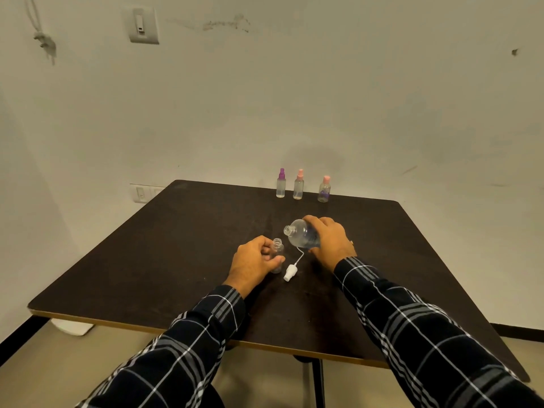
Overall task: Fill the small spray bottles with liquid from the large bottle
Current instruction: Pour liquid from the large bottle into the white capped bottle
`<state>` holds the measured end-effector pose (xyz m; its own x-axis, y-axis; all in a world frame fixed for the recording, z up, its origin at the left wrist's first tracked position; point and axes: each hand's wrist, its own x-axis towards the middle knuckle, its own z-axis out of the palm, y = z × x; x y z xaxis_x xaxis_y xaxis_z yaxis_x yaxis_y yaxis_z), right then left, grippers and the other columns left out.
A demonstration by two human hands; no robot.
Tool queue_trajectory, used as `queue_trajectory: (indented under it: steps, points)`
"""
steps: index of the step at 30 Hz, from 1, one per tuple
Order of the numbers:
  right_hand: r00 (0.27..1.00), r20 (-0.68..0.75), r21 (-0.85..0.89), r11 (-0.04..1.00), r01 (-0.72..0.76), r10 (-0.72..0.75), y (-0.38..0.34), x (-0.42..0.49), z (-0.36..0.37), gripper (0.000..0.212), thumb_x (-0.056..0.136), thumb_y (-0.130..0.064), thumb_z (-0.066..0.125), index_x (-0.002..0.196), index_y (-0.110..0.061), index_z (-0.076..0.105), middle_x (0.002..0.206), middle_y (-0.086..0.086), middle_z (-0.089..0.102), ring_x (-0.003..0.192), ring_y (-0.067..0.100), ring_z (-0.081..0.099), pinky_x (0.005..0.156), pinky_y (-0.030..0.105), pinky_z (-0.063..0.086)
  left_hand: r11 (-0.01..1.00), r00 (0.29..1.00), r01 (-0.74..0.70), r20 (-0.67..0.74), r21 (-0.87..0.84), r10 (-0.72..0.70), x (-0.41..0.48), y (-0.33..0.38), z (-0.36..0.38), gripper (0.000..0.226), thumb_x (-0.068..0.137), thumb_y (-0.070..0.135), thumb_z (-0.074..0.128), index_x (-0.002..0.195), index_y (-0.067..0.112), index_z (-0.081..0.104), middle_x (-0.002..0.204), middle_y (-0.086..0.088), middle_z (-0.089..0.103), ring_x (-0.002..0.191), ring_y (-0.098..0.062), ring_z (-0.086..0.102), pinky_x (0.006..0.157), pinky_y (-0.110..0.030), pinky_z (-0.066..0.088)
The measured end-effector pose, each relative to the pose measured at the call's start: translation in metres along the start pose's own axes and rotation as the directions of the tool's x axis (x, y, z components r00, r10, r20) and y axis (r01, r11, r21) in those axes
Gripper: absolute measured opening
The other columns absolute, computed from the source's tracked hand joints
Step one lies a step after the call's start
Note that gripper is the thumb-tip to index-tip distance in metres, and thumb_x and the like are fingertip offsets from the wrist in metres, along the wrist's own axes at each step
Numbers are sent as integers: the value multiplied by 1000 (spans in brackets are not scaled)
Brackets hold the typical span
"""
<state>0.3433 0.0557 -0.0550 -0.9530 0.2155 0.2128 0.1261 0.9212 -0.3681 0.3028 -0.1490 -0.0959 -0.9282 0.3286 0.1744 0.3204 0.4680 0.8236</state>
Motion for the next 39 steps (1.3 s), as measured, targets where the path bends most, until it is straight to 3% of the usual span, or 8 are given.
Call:
queue_trajectory:
  steps: [16, 32, 39]
  points:
    - [997, 4, -133, 988, 80, -80, -5, 1, 2, 71, 84, -22, 75, 141, -40, 38, 138, 1, 44, 131, 27, 38, 106, 54, 42, 1000, 1000, 13, -1, 27, -13, -2, 2, -2, 28, 80, 32, 85, 102, 31, 67, 91, 14, 69, 80, 3, 67, 81, -21, 56]
    - [994, -23, -211, 972, 100, -107, -12, 1, -1, 68, 85, -24, 73, 140, -42, 37, 138, 2, 42, 132, 29, 36, 104, 59, 41, 1000, 1000, 15, 1, 11, -15, -2, 1, -1, 27, 79, 31, 86, 100, 30, 68, 88, 14, 71, 73, 6, 67, 75, -16, 54]
    - [995, -20, -227, 969, 95, -103, -13, -1, -3, 68, 86, -22, 73, 141, -40, 37, 140, 3, 42, 135, 29, 35, 105, 59, 40, 1000, 1000, 20, 2, 20, -20, -1, 1, 0, 27, 79, 33, 86, 99, 32, 68, 88, 14, 72, 77, 5, 68, 81, -21, 57]
